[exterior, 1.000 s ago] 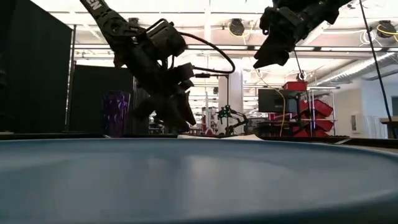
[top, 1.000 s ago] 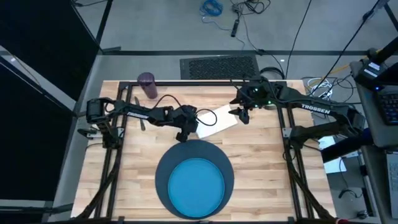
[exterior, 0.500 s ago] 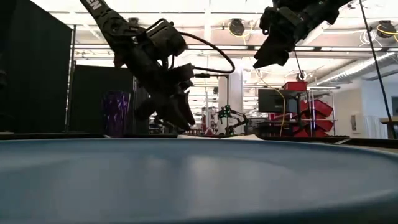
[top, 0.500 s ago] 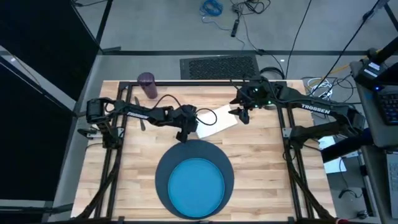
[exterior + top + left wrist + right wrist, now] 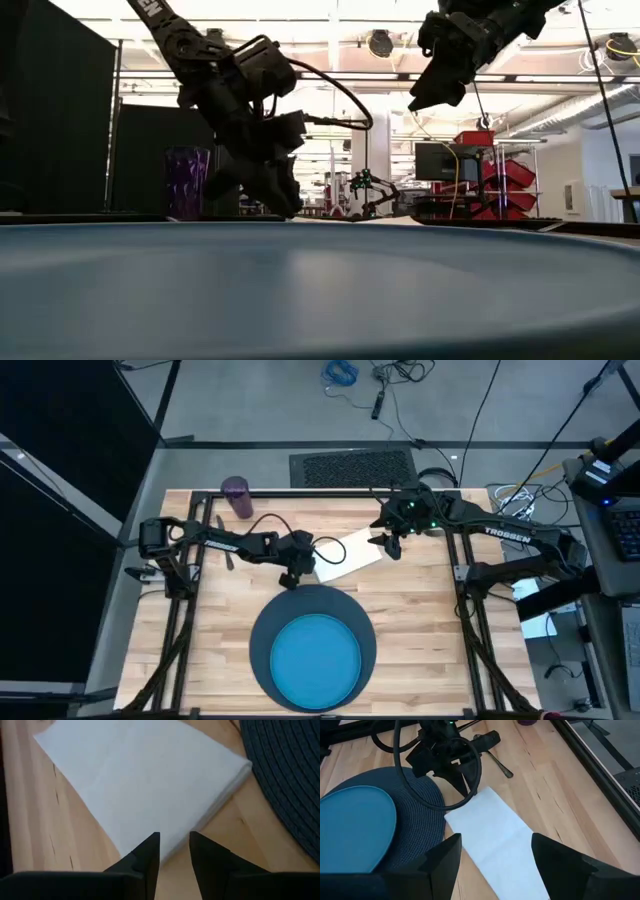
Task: Set table place
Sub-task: Move the white napkin to the middle left of the table
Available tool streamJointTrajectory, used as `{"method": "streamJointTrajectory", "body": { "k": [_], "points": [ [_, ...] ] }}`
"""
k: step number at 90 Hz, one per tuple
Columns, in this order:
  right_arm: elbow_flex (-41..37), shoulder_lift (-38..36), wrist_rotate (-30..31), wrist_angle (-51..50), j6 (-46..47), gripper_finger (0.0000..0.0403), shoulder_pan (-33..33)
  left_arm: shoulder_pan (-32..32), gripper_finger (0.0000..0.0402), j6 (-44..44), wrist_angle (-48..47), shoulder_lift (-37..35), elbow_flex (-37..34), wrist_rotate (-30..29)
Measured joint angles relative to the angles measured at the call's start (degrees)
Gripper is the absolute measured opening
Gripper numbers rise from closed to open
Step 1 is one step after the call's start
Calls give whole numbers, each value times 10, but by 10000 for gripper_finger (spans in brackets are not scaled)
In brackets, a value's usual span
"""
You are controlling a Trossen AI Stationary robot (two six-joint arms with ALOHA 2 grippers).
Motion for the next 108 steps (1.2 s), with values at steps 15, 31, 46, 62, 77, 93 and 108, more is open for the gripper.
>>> {"method": "streamJointTrajectory", "body": {
  "k": [15, 31, 46, 62, 77, 93, 108],
  "points": [
    [0, 0, 0, -2, 0, 228, 0, 0, 91, 1, 11, 24, 0, 2],
    [0, 0, 0, -3, 0, 228, 0, -1, 91, 5, 23, 47, 1, -3],
    [0, 0, 0, -3, -1, 228, 0, -1, 90, 9, 28, 52, 2, -9],
    [0, 0, 0, -2, -1, 228, 0, -13, 30, 67, 24, 53, 3, -47],
    [0, 0, 0, -2, 2, 228, 0, -24, 2, 81, 9, 54, 8, -66],
    [0, 0, 0, -3, 3, 228, 0, -31, 0, 77, -47, 37, 7, -114],
    [0, 0, 0, -6, 9, 228, 0, -45, 0, 25, -135, 11, 7, -116]
  ]
}}
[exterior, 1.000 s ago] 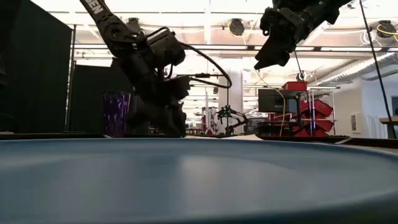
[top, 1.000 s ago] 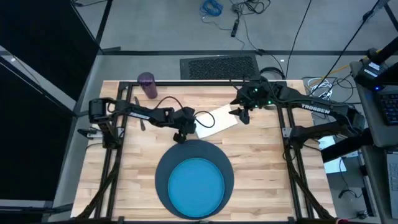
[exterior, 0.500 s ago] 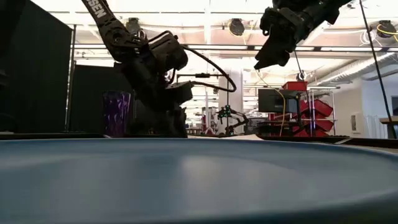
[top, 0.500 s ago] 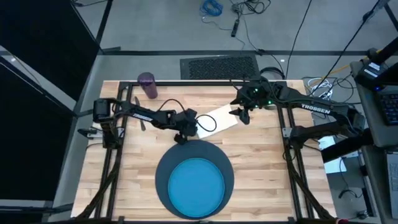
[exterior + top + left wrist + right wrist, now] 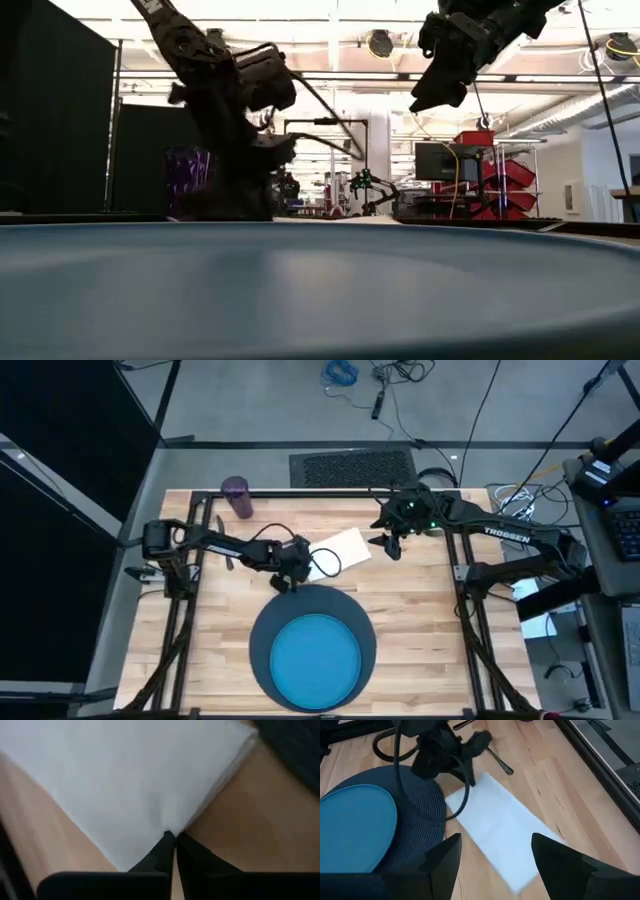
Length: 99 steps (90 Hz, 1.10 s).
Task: Set table place
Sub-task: Move the white napkin to the middle left of the table
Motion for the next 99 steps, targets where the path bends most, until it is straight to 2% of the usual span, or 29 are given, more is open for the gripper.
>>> {"method": "streamJointTrajectory", "body": {
  "k": [26, 51, 74, 99],
  "points": [
    [0, 0, 0, -3, 0, 228, 0, -63, 0, -120, -160, -35, -1, 1],
    [0, 0, 0, -2, -9, 228, 0, -119, 0, -291, -288, -90, -2, 9],
    [0, 0, 0, -3, -14, 228, 0, -203, 0, -449, -382, -102, -2, 95],
    [0, 0, -2, -4, -23, 228, 0, -319, 0, -624, -398, -102, -7, 171]
  ]
}}
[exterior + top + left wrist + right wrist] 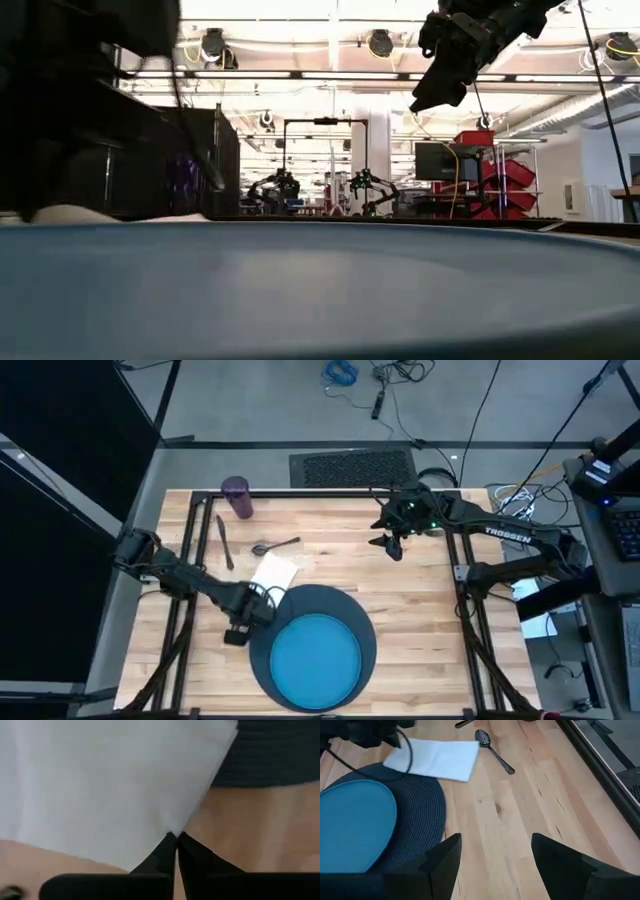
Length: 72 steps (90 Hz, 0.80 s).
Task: Set table place
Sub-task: Move the white napkin to the middle left of the table
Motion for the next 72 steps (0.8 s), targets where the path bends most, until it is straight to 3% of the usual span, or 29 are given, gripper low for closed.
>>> {"method": "streamJointTrajectory", "body": {
  "k": [25, 51, 72],
  "points": [
    [0, 0, 0, -1, -2, 228, 0, -113, 0, -180, 32, 0, 0, 60],
    [0, 0, 0, -4, -4, 228, 0, -213, 0, -347, 192, 0, 0, 128],
    [0, 0, 0, -4, -5, 228, 0, -263, 0, -454, 264, 0, 0, 137]
  ]
}}
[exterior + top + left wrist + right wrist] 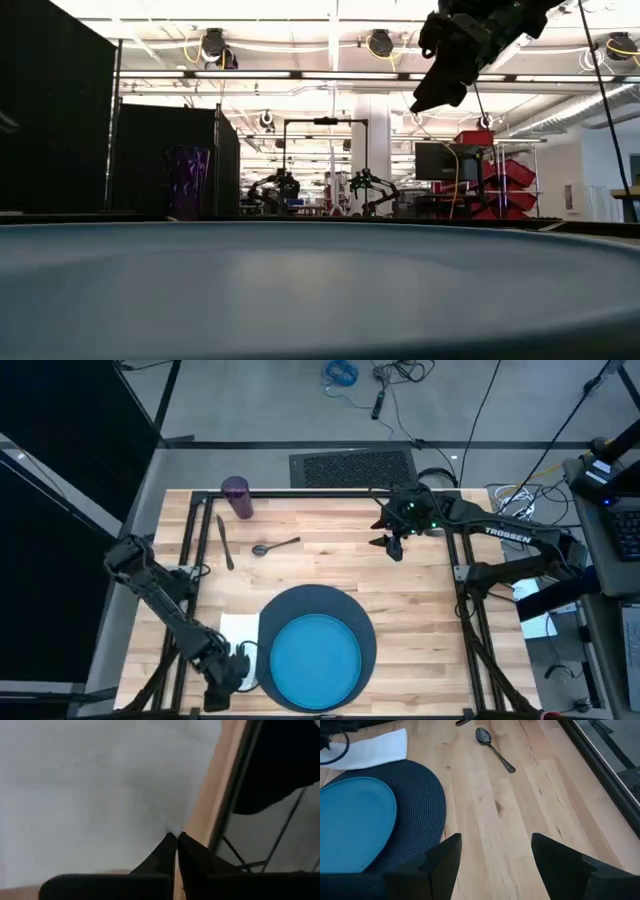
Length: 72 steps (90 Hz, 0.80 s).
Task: Set table place
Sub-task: Move the white napkin to the middle left of the table
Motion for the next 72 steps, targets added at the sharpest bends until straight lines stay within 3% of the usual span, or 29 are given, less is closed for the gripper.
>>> {"method": "streamJointTrajectory", "body": {
  "k": [33, 72],
  "points": [
    [0, 0, 0, 1, -3, 228, 0, -7, 0, -27, -2, 3, 0, -37],
    [0, 0, 0, 0, -4, 228, 0, 2, 3, -50, -13, 3, 0, -15]
  ]
}}
